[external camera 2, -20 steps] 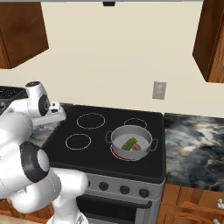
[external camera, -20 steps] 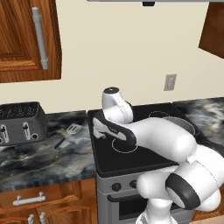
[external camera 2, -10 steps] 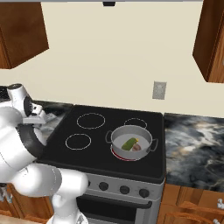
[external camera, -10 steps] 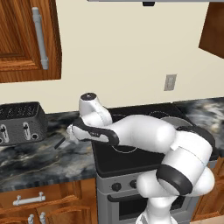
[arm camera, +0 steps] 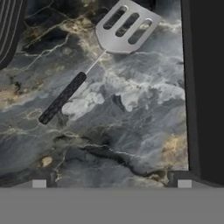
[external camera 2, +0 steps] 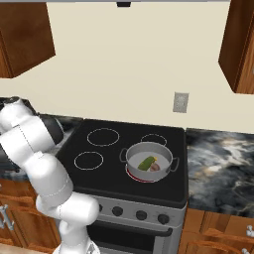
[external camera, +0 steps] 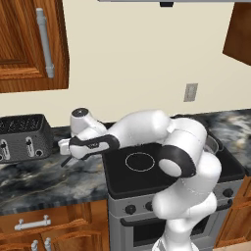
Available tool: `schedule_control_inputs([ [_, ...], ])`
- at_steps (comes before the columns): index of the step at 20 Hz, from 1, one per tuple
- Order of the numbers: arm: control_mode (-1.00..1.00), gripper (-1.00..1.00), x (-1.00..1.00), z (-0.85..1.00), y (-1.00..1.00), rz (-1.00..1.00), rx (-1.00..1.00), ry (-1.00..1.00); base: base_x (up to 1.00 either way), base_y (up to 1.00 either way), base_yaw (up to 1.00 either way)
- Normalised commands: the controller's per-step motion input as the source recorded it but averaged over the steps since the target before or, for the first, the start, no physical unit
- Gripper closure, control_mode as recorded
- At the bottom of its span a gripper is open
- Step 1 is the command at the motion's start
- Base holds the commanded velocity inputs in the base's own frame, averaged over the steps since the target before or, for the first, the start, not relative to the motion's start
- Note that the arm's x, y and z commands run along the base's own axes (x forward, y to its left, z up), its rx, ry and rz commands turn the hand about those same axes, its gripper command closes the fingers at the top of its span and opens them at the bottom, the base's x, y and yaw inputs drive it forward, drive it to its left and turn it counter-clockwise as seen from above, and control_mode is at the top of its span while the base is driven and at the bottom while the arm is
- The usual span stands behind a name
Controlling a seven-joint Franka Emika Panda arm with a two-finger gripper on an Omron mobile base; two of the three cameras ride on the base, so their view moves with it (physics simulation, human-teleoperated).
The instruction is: Put the cucumber and mushroom in the pot. Retrieve the spatula and lightly stir the vegetables in the pot.
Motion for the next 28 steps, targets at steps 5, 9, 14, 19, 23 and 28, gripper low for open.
schedule_control_inputs([
  [5, -1.00, -1.00, 0.18, -0.20, 0.00, 0.00, 0.04, 0.02, 0.00, 0.00, 0.00],
  [9, -1.00, -1.00, 0.06, -0.10, 0.00, 0.00, 0.02, 0.10, 0.00, 0.00, 0.00],
  [14, -1.00, -1.00, 0.19, -0.31, 0.00, 0.00, 0.12, 0.02, 0.00, 0.00, 0.00],
  [19, -1.00, -1.00, 0.19, -0.27, 0.00, 0.00, 0.10, 0.00, 0.00, 0.00, 0.00],
  [23, -1.00, -1.00, 0.17, -0.01, 0.03, -0.04, 0.00, 0.05, 0.00, 0.00, 0.00],
  [28, -1.00, -1.00, 0.35, 0.00, 0.16, -0.08, 0.00, 0.15, 0.00, 0.00, 0.00],
])
